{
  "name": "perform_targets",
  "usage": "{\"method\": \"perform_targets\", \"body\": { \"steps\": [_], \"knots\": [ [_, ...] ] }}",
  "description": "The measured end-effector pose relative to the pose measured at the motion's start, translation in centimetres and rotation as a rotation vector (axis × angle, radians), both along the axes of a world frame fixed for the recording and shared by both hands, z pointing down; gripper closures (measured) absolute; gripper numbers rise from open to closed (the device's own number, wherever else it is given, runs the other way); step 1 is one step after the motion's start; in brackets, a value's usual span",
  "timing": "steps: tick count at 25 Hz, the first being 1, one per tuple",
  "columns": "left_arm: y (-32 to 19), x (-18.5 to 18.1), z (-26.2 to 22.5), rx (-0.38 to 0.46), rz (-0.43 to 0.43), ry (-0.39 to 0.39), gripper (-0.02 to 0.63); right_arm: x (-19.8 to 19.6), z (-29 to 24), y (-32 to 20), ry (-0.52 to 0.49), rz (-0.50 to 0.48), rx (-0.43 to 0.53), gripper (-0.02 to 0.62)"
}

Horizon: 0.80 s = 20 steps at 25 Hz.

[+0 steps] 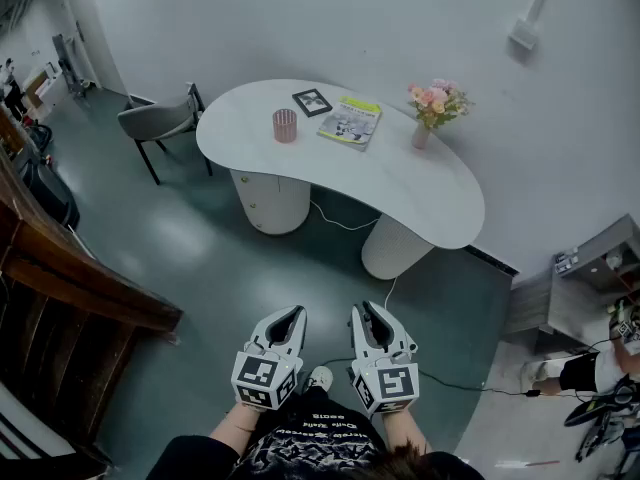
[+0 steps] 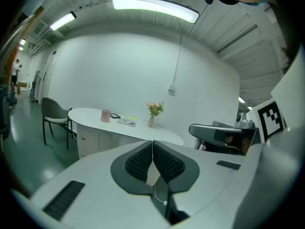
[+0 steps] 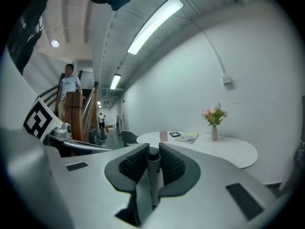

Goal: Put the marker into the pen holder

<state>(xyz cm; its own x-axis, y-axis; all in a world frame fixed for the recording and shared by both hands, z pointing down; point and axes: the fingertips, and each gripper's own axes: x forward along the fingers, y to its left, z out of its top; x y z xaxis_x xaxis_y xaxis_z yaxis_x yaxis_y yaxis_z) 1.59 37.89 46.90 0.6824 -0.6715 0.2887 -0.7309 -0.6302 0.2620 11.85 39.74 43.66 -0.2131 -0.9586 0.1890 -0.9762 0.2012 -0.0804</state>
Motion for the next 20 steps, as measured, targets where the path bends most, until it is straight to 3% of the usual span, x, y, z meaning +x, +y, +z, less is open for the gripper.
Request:
{"method": "perform_targets", "body": {
  "steps": [20],
  "knots": [
    [-2.4,-7.8,-1.5,0.045,-0.008,0.016,0.581,-7.3,-1.4,-1.9,-0.003,-0.008,0.011,0.511]
  ]
}}
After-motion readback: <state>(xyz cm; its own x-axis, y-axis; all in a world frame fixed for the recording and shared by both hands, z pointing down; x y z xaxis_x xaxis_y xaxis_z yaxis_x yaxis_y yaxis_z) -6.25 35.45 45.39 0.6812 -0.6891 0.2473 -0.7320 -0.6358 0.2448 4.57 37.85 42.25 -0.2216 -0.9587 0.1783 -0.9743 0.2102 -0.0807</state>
